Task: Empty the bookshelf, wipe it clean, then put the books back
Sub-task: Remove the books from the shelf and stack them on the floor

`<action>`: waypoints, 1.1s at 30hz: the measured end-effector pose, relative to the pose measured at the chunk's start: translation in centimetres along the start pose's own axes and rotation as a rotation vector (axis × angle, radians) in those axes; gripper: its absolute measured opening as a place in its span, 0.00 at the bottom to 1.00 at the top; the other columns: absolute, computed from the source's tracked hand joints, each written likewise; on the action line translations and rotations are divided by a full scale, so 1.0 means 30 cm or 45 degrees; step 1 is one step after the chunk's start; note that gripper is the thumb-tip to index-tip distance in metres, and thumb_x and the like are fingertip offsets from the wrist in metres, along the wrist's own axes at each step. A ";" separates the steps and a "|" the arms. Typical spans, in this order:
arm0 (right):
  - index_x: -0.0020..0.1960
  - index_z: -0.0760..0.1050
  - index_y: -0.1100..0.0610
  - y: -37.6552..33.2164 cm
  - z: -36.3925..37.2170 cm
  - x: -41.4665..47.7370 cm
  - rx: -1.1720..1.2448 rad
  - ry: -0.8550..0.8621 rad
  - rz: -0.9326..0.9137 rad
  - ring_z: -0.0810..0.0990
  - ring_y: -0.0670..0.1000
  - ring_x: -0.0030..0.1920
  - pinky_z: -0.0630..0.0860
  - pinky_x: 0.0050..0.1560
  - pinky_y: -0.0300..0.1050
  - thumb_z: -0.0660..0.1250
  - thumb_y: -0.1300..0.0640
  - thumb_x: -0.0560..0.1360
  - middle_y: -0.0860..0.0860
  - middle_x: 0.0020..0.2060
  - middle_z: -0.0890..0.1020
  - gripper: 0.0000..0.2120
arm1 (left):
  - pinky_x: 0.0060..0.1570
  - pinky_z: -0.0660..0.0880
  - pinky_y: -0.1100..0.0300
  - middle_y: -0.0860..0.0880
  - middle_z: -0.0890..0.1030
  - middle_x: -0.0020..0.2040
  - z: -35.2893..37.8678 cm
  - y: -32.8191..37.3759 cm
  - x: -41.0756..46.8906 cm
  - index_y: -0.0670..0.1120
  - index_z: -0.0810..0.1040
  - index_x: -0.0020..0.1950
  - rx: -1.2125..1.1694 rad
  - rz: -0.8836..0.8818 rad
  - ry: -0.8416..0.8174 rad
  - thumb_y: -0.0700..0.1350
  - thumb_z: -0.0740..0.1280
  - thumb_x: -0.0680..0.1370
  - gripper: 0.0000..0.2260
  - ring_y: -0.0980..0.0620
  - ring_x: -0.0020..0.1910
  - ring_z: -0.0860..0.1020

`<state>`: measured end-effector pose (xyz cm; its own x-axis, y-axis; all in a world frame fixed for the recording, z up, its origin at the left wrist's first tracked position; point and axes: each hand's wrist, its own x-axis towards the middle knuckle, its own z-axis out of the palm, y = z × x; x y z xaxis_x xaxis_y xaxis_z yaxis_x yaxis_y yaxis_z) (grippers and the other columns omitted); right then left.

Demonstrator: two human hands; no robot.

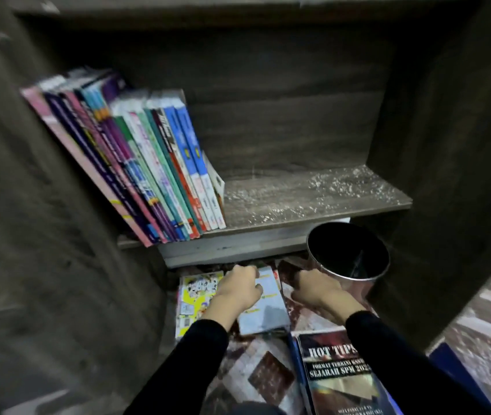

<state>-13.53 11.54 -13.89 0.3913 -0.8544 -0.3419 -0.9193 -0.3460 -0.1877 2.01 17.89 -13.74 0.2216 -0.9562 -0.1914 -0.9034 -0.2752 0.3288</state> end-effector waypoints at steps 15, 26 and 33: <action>0.64 0.68 0.59 -0.442 -0.371 0.040 0.339 0.595 -0.586 0.78 0.60 0.55 0.73 0.49 0.50 0.61 0.46 0.78 0.60 0.53 0.80 0.20 | 0.69 0.61 0.47 0.43 0.69 0.69 -0.592 -0.080 -0.139 0.43 0.71 0.68 0.414 0.190 1.228 0.43 0.66 0.75 0.21 0.44 0.70 0.66; 0.72 0.56 0.55 -0.538 -0.417 0.156 0.427 0.640 -0.708 0.77 0.62 0.59 0.74 0.53 0.56 0.59 0.44 0.79 0.58 0.65 0.74 0.27 | 0.73 0.48 0.44 0.44 0.53 0.77 -0.741 -0.081 -0.036 0.44 0.52 0.77 0.575 -0.125 1.153 0.48 0.65 0.77 0.33 0.43 0.76 0.49; 0.72 0.56 0.54 -0.536 -0.426 0.178 0.466 0.632 -0.758 0.78 0.60 0.57 0.76 0.53 0.56 0.59 0.43 0.79 0.56 0.62 0.76 0.27 | 0.71 0.55 0.44 0.45 0.65 0.72 -0.714 -0.107 0.000 0.44 0.59 0.75 0.618 -0.115 1.314 0.46 0.69 0.75 0.32 0.43 0.73 0.60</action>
<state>2.81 7.58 -0.94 0.6624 -0.6703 0.3344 -0.4616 -0.7169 -0.5225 12.78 16.62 5.02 0.2861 -0.6228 0.7282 -0.8658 -0.4937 -0.0821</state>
